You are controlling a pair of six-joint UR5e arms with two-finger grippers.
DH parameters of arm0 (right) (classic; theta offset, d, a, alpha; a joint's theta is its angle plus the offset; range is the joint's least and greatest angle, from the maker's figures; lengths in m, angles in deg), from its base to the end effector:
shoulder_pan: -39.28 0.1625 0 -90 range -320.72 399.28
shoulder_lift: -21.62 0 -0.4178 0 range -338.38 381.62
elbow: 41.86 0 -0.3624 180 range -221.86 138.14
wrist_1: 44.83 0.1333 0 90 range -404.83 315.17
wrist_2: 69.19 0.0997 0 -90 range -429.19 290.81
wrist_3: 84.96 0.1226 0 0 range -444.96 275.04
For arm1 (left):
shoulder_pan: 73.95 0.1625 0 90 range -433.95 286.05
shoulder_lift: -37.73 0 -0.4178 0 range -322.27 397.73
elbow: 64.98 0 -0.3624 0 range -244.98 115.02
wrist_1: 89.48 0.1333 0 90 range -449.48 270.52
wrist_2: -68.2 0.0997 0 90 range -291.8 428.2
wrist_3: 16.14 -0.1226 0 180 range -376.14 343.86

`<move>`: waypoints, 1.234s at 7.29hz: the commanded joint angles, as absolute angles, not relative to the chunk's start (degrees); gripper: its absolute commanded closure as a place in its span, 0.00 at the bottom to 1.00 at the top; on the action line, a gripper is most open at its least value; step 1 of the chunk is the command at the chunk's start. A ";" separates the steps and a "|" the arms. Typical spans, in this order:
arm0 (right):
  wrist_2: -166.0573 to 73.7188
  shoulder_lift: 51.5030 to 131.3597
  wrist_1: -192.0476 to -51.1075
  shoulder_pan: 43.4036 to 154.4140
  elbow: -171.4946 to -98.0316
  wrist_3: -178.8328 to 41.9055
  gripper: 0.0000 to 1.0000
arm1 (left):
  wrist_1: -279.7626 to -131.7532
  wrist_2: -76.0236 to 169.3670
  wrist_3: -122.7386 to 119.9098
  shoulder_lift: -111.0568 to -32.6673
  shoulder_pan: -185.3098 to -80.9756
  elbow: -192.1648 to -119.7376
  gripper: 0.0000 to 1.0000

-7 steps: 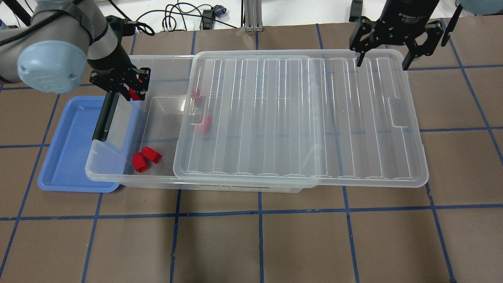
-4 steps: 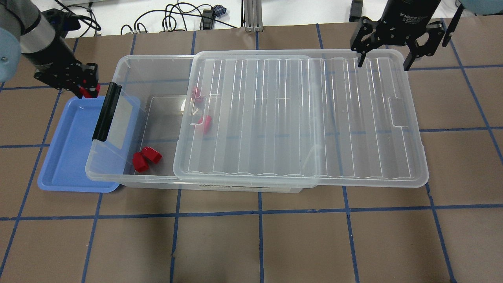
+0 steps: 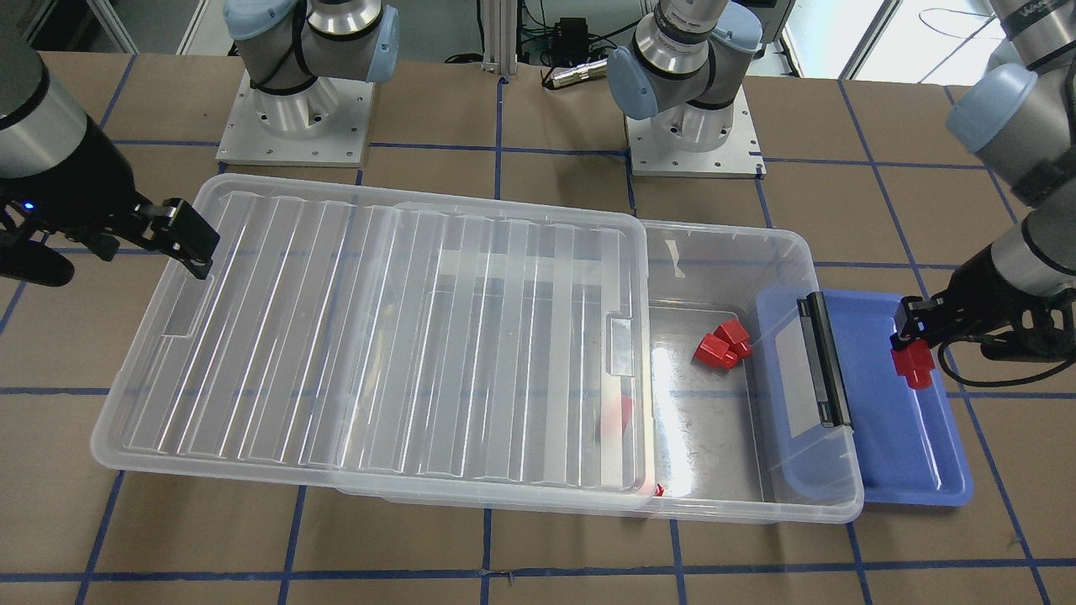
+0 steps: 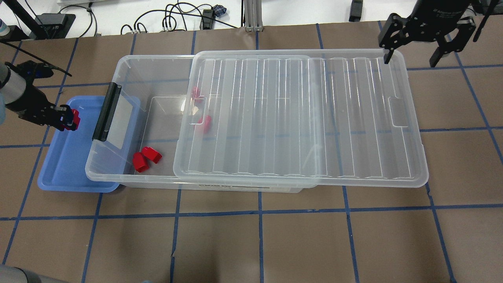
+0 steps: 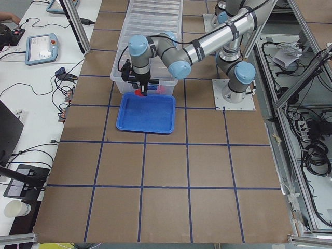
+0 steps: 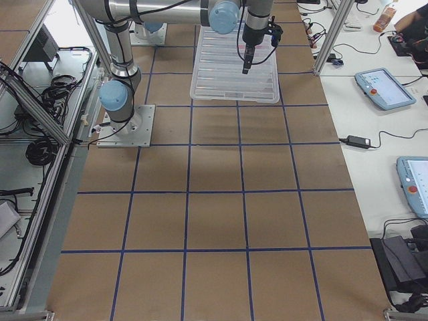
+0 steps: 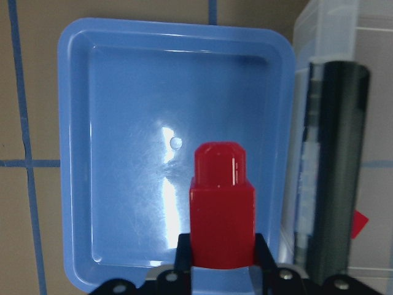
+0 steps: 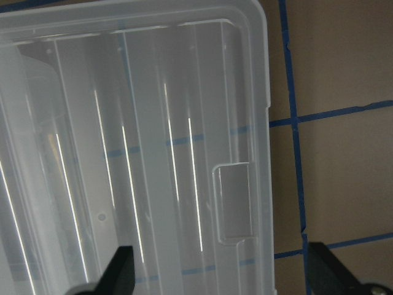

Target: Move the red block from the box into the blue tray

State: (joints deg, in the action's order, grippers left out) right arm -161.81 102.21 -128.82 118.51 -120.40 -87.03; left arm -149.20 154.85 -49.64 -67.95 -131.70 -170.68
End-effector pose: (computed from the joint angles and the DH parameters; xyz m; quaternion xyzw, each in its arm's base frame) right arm 0.0280 -0.5362 0.4586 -0.0750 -0.9963 -0.0369 0.0188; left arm 0.1585 -0.5144 0.2518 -0.0106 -0.9995 0.0078 0.0298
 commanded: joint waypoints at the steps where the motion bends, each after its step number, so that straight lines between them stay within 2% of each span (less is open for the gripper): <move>1: -166.74 101.00 -129.12 112.08 -120.60 -92.17 0.00 | -143.53 154.51 -50.51 -71.32 -131.25 -175.28 0.86; 2: -167.10 100.55 -128.94 110.66 -121.39 -94.43 0.00 | -141.44 154.51 -50.68 -72.82 -131.25 -175.46 0.61; 3: -167.71 100.98 -132.07 110.30 -124.36 -96.55 0.00 | -139.94 155.04 -50.77 -73.27 -131.25 -174.94 0.23; 4: -167.89 101.16 -136.46 109.86 -129.26 -96.65 0.00 | -139.84 155.04 -50.60 -72.66 -131.16 -174.67 0.00; 6: -170.00 100.99 -138.34 110.29 -132.73 -96.30 0.00 | -143.59 156.09 -50.60 -69.60 -132.56 -170.48 0.00; 9: -170.96 101.08 -139.05 111.08 -137.12 -95.78 0.00 | -166.50 156.53 -48.85 -63.18 -137.28 -158.27 0.00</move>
